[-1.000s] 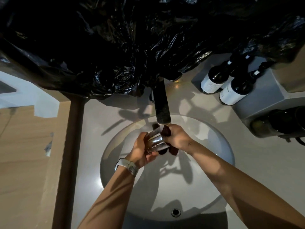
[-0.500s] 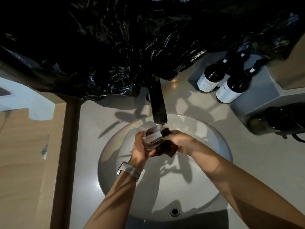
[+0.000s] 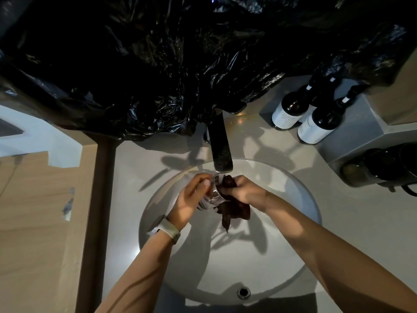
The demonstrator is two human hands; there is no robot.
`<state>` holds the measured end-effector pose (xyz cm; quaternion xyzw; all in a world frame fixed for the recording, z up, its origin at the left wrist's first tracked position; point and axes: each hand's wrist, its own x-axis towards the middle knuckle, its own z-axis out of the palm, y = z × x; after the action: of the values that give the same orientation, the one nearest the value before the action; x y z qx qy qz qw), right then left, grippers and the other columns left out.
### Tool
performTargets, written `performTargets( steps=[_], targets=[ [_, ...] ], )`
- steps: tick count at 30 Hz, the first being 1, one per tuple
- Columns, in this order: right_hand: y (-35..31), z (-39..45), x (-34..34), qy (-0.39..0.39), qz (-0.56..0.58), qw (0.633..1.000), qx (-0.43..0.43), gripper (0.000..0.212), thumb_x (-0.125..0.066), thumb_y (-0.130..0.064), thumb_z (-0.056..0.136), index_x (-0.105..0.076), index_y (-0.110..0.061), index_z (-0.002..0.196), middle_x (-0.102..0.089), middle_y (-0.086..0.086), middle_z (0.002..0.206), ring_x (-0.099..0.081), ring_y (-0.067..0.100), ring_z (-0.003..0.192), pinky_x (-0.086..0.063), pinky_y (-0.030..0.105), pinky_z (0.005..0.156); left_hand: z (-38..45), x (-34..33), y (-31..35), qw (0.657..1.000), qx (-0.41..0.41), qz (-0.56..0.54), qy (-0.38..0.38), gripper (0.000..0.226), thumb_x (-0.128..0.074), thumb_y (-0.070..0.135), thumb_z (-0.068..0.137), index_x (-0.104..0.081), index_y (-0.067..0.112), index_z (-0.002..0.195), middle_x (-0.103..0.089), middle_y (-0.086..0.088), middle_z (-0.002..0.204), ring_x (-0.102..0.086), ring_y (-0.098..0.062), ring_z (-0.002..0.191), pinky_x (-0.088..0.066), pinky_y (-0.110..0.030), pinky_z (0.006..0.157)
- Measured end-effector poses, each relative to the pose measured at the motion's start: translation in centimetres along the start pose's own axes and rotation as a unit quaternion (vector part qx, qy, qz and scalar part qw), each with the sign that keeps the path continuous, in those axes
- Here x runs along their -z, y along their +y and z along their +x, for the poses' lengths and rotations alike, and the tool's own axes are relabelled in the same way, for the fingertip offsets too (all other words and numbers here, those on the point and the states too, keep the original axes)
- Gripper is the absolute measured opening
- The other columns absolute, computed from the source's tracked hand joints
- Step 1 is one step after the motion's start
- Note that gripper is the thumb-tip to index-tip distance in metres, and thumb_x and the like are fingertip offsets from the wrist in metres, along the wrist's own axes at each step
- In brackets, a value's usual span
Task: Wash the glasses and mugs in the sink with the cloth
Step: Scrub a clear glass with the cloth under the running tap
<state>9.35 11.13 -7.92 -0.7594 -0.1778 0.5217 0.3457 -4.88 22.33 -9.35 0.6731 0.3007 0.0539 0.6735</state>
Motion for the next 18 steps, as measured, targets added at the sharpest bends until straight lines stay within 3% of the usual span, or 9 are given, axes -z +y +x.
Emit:
performTargets(
  steps=[3,4,7,10,14,16,18],
  targets=[
    [-0.8,-0.2,0.7,-0.041,-0.015,0.999,0.001,0.011,-0.063,-0.009,0.09,-0.068,-0.003,0.097,-0.071,0.014,0.091,-0.067,0.028,0.086,-0.053,0.031,0.081,0.2,0.8,0.2,0.969,-0.062,0.222,-0.083,0.075,-0.081,0.054,0.071,-0.049,0.027,0.134,-0.059,0.024,0.117,-0.056,0.015,0.104,-0.04,-0.004,0.091],
    [-0.8,-0.2,0.9,-0.046,-0.007,0.999,0.004,0.011,-0.063,-0.011,0.09,-0.069,-0.004,0.097,-0.072,0.011,0.089,-0.068,0.024,0.082,-0.052,0.029,0.079,0.4,0.9,0.4,0.96,-0.071,0.257,-0.085,0.08,-0.085,0.051,0.067,-0.049,0.025,0.133,-0.058,0.027,0.114,-0.056,0.014,0.101,-0.04,-0.002,0.089],
    [-0.3,-0.5,1.3,-0.037,0.101,0.994,0.021,0.02,-0.062,-0.008,0.091,-0.067,0.002,0.108,-0.072,0.015,0.095,-0.07,0.021,0.079,-0.054,0.027,0.077,1.1,0.5,0.4,0.971,-0.058,0.228,-0.05,0.066,-0.088,0.035,0.07,-0.049,0.028,0.123,-0.062,0.027,0.104,-0.063,0.008,0.097,-0.044,-0.007,0.085],
    [1.1,-1.4,2.2,-0.01,0.25,0.966,0.068,0.029,-0.058,0.0,0.09,-0.062,0.0,0.119,-0.07,0.017,0.107,-0.068,0.028,0.098,-0.054,0.029,0.085,1.2,-0.2,-0.3,0.989,-0.048,0.14,-0.023,0.061,-0.087,0.019,0.073,-0.046,0.032,0.116,-0.063,0.021,0.11,-0.06,0.016,0.1,-0.042,-0.005,0.085],
    [4.2,-2.7,3.4,0.007,0.39,0.919,0.048,0.04,-0.056,0.0,0.088,-0.058,-0.005,0.128,-0.064,0.019,0.125,-0.061,0.033,0.116,-0.046,0.041,0.101,0.9,-1.2,-1.0,0.992,-0.014,0.123,-0.015,0.063,-0.088,0.026,0.071,-0.042,0.042,0.111,-0.059,0.021,0.111,-0.057,0.021,0.096,-0.042,-0.002,0.079],
    [5.2,-3.1,3.6,0.022,0.413,0.909,0.044,0.043,-0.057,-0.004,0.088,-0.055,-0.004,0.131,-0.063,0.019,0.126,-0.061,0.033,0.113,-0.05,0.04,0.093,0.8,-1.6,-1.5,0.996,-0.007,0.089,-0.02,0.059,-0.085,0.022,0.076,-0.043,0.037,0.115,-0.058,0.019,0.11,-0.057,0.02,0.094,-0.044,-0.003,0.077],
    [5.7,-3.6,3.6,0.039,0.424,0.903,0.047,0.045,-0.062,-0.019,0.088,-0.056,-0.006,0.131,-0.062,0.017,0.128,-0.061,0.028,0.108,-0.054,0.035,0.078,0.8,-2.0,-1.5,0.999,0.009,0.039,-0.026,0.054,-0.082,0.02,0.079,-0.047,0.021,0.12,-0.06,0.014,0.105,-0.062,0.009,0.092,-0.048,-0.008,0.077]
  ],
)
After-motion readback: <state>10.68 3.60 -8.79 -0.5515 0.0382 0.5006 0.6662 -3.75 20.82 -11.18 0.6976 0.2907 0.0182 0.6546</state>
